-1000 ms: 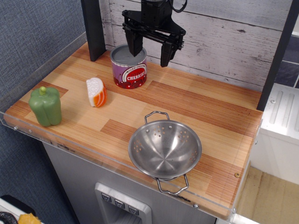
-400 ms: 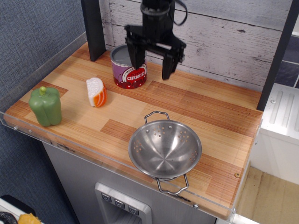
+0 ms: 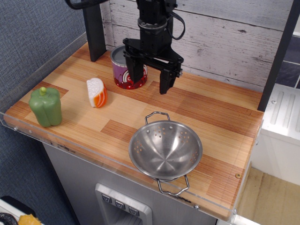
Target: PICK OF THE APPLE PEACE AND PUT ON THE PAN
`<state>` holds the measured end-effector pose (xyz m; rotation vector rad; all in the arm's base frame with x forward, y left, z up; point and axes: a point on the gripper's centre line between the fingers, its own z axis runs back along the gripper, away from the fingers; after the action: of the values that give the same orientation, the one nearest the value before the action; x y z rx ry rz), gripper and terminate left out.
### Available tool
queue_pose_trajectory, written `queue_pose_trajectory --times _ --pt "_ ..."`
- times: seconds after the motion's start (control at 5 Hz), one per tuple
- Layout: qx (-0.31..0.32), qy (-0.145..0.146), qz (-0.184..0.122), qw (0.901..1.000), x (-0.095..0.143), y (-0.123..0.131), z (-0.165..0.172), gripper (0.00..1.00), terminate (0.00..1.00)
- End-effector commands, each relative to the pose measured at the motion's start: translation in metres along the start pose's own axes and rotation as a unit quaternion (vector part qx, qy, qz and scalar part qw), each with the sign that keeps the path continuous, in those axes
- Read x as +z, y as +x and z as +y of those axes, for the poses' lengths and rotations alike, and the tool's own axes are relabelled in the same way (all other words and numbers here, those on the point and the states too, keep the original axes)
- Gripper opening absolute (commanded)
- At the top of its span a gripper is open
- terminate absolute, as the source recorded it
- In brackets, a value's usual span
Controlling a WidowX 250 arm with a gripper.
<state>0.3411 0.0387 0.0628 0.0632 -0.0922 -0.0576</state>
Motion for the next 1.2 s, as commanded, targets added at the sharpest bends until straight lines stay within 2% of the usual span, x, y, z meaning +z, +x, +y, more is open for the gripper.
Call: queue_pose_trajectory --times 0.0,0.2,0.4,0.6,0.8,1.0 --pt "-0.001 0.019 -0.039 0.9991 0.017 -0.027 0.008 1.0 0.0" --pt "0.041 0.008 -0.048 0.998 0.015 -0.053 0.022 1.0 0.0" --pt "0.138 0.013 -0.045 0.9893 0.022 -0.071 0.043 1.0 0.0" --pt "0.202 0.003 -0.06 0.9776 0.014 -0.067 0.055 1.0 0.0" --pt "0.238 0.015 -0.041 0.9704 0.005 -0.059 0.065 1.0 0.0" --pt "0.255 0.004 -0.031 0.9664 -0.006 -0.055 0.074 1.0 0.0"
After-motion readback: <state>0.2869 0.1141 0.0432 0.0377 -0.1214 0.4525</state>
